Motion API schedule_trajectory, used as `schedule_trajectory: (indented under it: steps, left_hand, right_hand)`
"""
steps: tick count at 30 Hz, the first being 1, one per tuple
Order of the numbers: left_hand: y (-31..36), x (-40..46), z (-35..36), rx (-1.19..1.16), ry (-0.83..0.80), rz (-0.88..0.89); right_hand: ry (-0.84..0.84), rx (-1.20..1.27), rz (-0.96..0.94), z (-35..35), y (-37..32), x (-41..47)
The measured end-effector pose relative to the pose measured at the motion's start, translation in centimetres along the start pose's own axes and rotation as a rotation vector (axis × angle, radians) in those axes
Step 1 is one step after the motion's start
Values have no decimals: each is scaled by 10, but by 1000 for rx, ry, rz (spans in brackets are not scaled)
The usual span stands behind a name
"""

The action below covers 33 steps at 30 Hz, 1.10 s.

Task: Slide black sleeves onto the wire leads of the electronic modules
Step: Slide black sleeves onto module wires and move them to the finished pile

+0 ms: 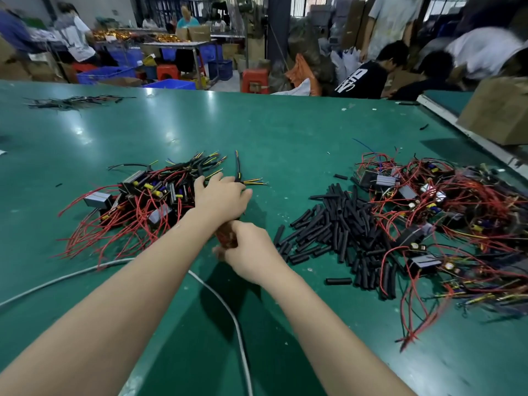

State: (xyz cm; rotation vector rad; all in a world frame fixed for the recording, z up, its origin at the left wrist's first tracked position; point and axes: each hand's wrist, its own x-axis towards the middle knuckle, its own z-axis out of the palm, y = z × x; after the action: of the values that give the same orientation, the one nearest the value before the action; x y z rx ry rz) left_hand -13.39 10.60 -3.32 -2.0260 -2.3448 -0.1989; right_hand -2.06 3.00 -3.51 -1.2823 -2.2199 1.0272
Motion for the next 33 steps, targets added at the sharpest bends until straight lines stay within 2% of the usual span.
schedule_trajectory:
  steps: [5,8,15,19,23,27,33]
  left_hand:
    - [19,-13,-9,-61,102,38]
    - [47,-24,-12,-259,132,78]
    - [119,-65,-7,-765,86,137]
    - [141,-83,0,-875,85,192]
    - [149,-93,3,-981,-1,184]
    - [152,-100,2,-1048,6,157]
    - [154,-110,9,-1050,-30,214]
  right_hand:
    - [120,35,-47,-35,14,-23]
    - [180,30,-45,-58,30,-37]
    - [265,-73,37,-103,77,-71]
    - [439,-66,116,-128,104,-87]
    - [643,-193,246,-156,128,-93]
    - [628,-101,261,-168,141,-101]
    - [559,-154,159,-190,150,-131]
